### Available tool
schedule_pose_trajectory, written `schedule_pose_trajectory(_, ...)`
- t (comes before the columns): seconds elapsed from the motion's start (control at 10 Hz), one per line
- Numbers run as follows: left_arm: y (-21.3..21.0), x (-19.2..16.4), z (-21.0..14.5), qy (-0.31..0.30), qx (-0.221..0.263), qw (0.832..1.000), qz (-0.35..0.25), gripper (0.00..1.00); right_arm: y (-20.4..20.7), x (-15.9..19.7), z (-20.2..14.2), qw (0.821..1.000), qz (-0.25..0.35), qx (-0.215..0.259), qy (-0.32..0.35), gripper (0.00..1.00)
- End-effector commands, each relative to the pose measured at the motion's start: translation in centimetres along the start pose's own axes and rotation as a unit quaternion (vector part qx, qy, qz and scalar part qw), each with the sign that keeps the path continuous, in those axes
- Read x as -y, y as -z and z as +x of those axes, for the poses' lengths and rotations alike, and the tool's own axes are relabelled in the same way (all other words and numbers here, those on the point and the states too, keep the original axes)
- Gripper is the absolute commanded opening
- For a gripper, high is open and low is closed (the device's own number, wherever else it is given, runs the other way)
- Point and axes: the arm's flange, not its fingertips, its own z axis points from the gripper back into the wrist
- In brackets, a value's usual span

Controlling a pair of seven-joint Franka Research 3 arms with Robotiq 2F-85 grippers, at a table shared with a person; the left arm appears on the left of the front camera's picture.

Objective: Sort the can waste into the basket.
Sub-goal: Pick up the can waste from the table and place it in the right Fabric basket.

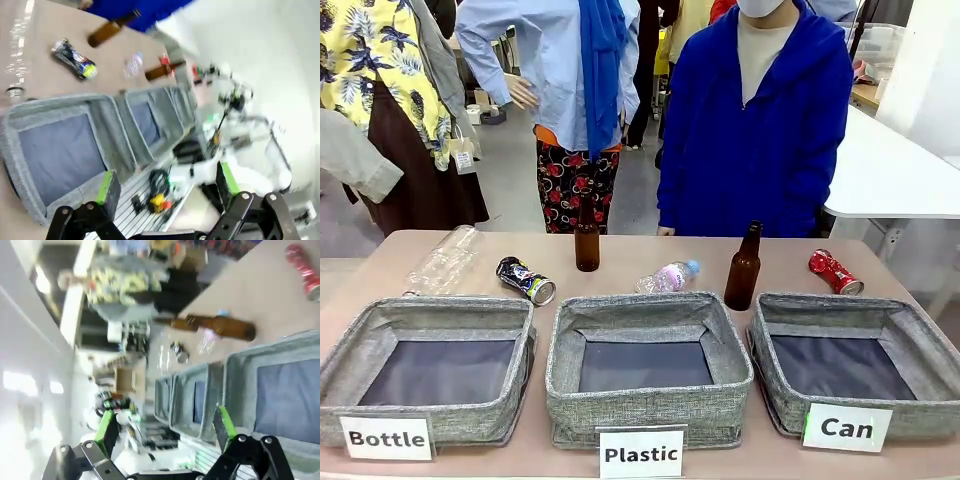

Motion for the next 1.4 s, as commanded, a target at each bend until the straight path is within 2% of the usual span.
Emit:
schedule_pose_trajectory(0.0, 3.3, -3.3, -4.4, -0.055, 0.078, 0.995, -0.032, 1.0, -0.1, 2.7, -4.4, 0.998, 0.034, 0.053, 0.005, 1.0)
schedule_pose_trajectory(0.1, 2.7, -4.9, -5.2, -0.079, 0.103, 0.99, -0.047, 1.0, -1.0, 3.5, -4.5, 0.997, 0.029, 0.066, 0.013, 1.0)
schedule_pose_trajectory(0.3, 2.6, -4.3, -4.7, -0.077, 0.128, 0.987, -0.064, 1.0, -0.4, 4.3, -3.9, 0.997, 0.016, 0.066, 0.038, 1.0)
schedule_pose_trajectory(0.4, 3.2, -3.3, -4.3, -0.078, 0.144, 0.985, -0.047, 1.0, 0.3, 4.2, -3.7, 0.997, -0.002, 0.065, 0.038, 1.0)
schedule_pose_trajectory(0.5, 3.5, -2.7, -4.6, -0.05, 0.167, 0.984, -0.033, 1.0, -3.9, 4.4, 0.2, 0.996, 0.018, 0.067, 0.048, 1.0)
schedule_pose_trajectory(0.6, -1.4, -6.4, 1.1, -0.098, 0.129, 0.985, -0.055, 1.0, -3.9, 4.4, 0.2, 0.996, 0.018, 0.067, 0.048, 1.0)
schedule_pose_trajectory(1.1, -1.3, -6.6, 1.4, -0.101, 0.137, 0.984, -0.053, 1.0, -3.9, 4.4, 0.2, 0.996, 0.018, 0.067, 0.048, 1.0)
schedule_pose_trajectory(1.3, -0.8, -3.5, 1.5, -0.061, 0.117, 0.99, 0.038, 1.0, -3.9, 4.4, 0.2, 0.996, 0.018, 0.067, 0.048, 1.0)
